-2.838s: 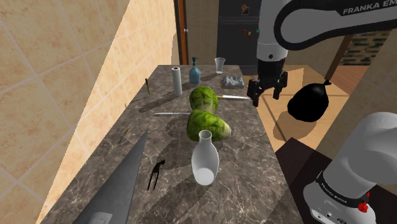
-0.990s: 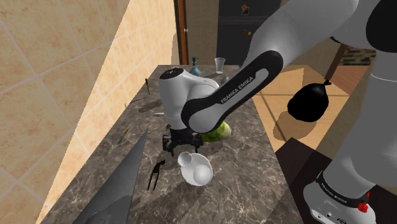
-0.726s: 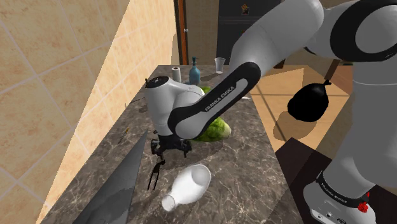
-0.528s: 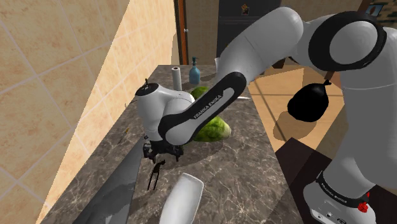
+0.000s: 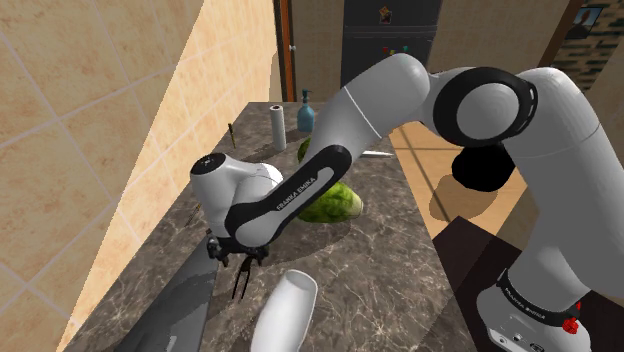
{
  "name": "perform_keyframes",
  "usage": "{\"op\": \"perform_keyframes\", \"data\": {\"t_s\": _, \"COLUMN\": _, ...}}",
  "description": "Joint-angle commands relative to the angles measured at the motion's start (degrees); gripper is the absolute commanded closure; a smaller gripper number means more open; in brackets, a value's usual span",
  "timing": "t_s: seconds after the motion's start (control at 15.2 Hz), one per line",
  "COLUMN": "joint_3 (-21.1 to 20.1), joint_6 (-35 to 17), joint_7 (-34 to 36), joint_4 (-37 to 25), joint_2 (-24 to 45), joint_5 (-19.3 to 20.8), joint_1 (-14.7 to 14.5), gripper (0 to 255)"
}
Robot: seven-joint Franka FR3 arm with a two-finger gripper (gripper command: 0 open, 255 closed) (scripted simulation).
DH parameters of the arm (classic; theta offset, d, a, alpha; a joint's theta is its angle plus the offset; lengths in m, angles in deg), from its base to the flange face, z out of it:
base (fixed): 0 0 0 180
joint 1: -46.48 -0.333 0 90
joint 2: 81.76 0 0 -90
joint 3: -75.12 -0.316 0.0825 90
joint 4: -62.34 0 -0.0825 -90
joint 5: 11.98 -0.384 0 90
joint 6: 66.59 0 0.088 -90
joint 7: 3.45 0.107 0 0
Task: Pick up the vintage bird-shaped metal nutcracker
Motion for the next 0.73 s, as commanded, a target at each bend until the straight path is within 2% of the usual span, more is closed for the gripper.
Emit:
{"op": "perform_keyframes", "data": {"t_s": 0.0, "joint_3": 0.4, "joint_6": -0.8, "joint_7": 0.3, "joint_4": -0.3, "joint_2": 1.1, "joint_5": 0.4, "joint_1": -0.3, "gripper": 0}}
{"op": "perform_keyframes", "data": {"t_s": 0.26, "joint_3": 0.8, "joint_6": -2.0, "joint_7": 0.6, "joint_4": -0.5, "joint_2": 2.4, "joint_5": 0.9, "joint_1": -0.6, "gripper": 0}}
{"op": "perform_keyframes", "data": {"t_s": 0.33, "joint_3": 0.8, "joint_6": -2.0, "joint_7": 0.6, "joint_4": -0.4, "joint_2": 2.4, "joint_5": 0.9, "joint_1": -0.6, "gripper": 255}}
{"op": "perform_keyframes", "data": {"t_s": 0.66, "joint_3": 0.8, "joint_6": -2.0, "joint_7": 0.5, "joint_4": -0.3, "joint_2": 2.2, "joint_5": 0.8, "joint_1": -0.5, "gripper": 255}}
